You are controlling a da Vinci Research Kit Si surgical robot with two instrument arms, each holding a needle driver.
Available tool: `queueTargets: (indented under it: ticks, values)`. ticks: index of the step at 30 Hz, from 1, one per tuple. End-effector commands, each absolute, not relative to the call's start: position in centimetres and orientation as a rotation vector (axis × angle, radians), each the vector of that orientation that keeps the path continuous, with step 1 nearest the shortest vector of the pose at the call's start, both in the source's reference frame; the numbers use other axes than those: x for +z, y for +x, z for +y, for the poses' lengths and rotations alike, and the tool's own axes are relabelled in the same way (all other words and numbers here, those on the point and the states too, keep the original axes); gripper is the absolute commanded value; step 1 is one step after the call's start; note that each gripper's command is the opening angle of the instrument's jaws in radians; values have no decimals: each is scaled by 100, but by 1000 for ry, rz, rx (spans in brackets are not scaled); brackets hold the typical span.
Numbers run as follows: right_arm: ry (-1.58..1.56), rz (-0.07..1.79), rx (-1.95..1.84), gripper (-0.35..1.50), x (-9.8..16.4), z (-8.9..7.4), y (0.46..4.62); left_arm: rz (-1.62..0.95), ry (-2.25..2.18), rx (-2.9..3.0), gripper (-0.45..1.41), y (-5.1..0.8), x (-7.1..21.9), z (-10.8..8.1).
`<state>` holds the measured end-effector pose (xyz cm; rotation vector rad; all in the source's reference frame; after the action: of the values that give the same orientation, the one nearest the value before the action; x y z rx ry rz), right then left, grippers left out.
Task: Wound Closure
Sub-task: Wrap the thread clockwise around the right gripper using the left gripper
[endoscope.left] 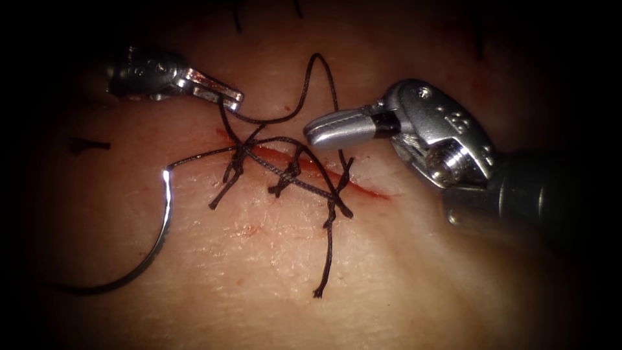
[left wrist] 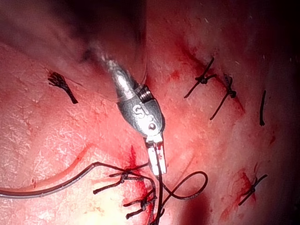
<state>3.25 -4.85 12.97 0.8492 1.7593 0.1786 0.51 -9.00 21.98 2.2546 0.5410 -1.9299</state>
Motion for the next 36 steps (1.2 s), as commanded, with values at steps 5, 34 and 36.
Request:
queueTargets:
  ticks: [5, 34, 36]
  values:
    - [793, 1645, 169, -25, 1323, -486, 308, 552, 2266, -1936, -45, 45, 2187, -906]
    - [389, 1416, 374, -35, 1416, -448, 335, 478, 2311, -1885, -45, -5, 2125, -933]
    - [389, 1434, 382, -35, 1414, -447, 339, 468, 2307, -1879, -45, -7, 2129, -935]
